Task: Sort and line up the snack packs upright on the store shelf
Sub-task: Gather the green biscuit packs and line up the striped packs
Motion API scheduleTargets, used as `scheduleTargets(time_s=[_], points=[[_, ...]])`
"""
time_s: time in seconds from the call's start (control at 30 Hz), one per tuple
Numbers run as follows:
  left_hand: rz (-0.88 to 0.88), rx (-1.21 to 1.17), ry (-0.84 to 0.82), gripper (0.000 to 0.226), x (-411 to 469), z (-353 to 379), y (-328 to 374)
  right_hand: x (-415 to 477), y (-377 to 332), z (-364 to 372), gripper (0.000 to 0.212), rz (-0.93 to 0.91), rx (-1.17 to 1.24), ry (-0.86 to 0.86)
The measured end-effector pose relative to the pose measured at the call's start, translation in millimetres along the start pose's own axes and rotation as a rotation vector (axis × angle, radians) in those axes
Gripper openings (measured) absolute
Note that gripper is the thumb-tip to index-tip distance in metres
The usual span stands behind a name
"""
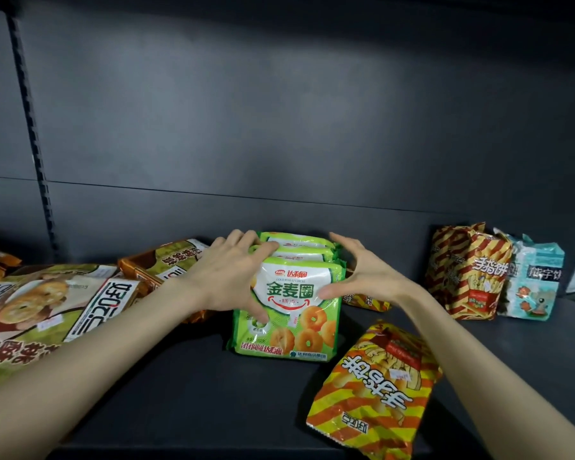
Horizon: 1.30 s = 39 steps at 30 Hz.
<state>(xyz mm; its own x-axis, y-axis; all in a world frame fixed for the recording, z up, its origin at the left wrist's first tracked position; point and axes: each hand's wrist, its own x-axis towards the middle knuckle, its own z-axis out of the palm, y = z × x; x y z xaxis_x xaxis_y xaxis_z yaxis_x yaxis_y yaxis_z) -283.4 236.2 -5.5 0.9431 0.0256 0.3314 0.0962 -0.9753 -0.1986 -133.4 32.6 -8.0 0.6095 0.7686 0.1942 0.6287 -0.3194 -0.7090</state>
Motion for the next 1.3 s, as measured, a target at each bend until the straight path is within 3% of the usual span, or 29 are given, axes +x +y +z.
scheduleTargets(time_s=[0.23,0.33,0.43,0.6,0.8,0.87,1.03,1.3], points=[[0.01,0.039,0.06,0.118,-3,1,4,3,8,-2,0.111,-0.052,0.03,-0.002],[0.006,0.062,0.009,0.12,4,-4,5,1,15,-9,0.114,-0.018,0.036,-0.076],[-0.01,-0.058,-0.083,0.12,14,-10,11,-1,23,-15,0.12,0.005,0.052,-0.12],[-0.016,-0.124,-0.147,0.117,18,-12,19,-7,39,-25,0.116,0.063,-0.011,-0.103],[0.024,-0.165,-0.004,0.097,5,-11,22,-8,66,-33,0.089,0.208,-0.106,0.055],[0.057,-0.204,0.088,0.084,1,-12,25,-4,82,-34,0.087,0.275,-0.253,0.05],[0.129,-0.188,0.241,0.058,-2,-7,31,-13,101,-34,0.056,0.344,-0.375,0.039],[0.172,-0.126,0.459,0.04,-7,13,45,-65,90,-44,0.044,0.34,-0.577,0.198]])
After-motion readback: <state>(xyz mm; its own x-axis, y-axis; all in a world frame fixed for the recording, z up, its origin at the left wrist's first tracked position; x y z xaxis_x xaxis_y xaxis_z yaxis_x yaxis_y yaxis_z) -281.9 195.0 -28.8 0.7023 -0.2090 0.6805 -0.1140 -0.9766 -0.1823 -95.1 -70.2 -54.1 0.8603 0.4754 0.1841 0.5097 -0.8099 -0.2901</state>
